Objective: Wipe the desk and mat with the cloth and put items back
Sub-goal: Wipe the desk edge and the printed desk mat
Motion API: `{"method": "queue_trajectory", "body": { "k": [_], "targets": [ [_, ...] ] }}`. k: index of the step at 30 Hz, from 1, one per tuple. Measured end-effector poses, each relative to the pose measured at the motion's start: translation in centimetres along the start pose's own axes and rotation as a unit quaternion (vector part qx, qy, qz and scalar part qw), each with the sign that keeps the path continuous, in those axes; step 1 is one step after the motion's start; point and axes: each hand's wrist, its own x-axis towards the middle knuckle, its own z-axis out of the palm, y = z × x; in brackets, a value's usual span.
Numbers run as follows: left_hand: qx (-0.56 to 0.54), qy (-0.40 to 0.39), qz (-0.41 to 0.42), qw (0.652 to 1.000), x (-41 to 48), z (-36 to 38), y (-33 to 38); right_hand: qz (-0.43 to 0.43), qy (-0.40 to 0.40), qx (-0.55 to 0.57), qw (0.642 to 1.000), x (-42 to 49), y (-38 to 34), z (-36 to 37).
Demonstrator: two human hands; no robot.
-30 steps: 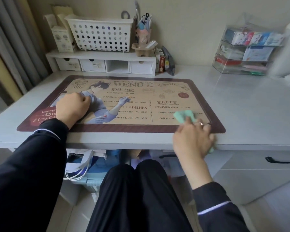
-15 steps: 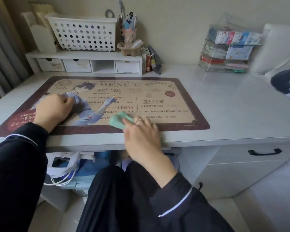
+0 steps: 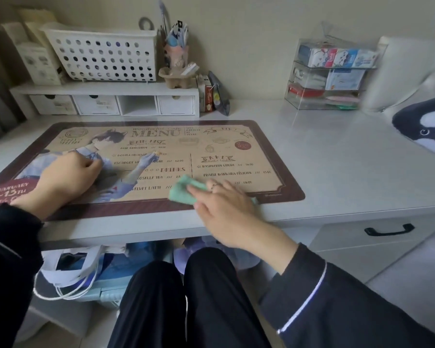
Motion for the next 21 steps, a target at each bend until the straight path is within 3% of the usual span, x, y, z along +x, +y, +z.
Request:
{"method": "queue_trajectory", "body": {
  "k": [2,3,5,7,10,13,16,18,20,21],
  "targets": [
    [-0.043,-0.009,0.028,0.999,0.1,-0.5,1.3,-0.067,-0.046,0.015,0.997,0.9,2.2,-0.7],
    [-0.043,-0.008,0.045,0.998,0.3,-0.8,2.1,-0.061,-0.049,0.006,0.997,1.6,4.6,-1.2],
    [-0.037,-0.004,0.076,0.996,0.7,-1.4,3.8,0.022,-0.027,-0.041,0.999,3.2,10.9,-2.5],
    [-0.035,0.004,0.099,0.994,1.5,-1.6,5.5,0.162,-0.014,-0.111,0.98,4.7,16.9,-3.9],
    [-0.07,-0.007,0.116,0.991,2.9,-0.5,7.8,0.294,-0.017,-0.1,0.95,7.1,20.8,-4.3],
    [-0.114,-0.025,0.134,0.984,4.1,1.7,9.7,0.196,-0.041,-0.055,0.978,8.7,18.0,-3.4],
    [-0.125,-0.026,0.125,0.984,5.7,3.1,11.5,-0.011,-0.068,-0.023,0.997,7.7,12.1,-1.6],
    [-0.13,-0.02,0.114,0.985,6.8,3.8,12.5,-0.151,-0.089,0.001,0.985,5.7,8.8,-0.3],
    [-0.125,-0.003,0.114,0.986,7.3,4.8,12.9,-0.211,-0.125,0.024,0.969,5.2,9.2,-0.4],
    [-0.116,-0.001,0.118,0.986,7.7,5.6,12.8,-0.193,-0.124,0.032,0.973,6.5,10.7,-0.8]
  ]
}}
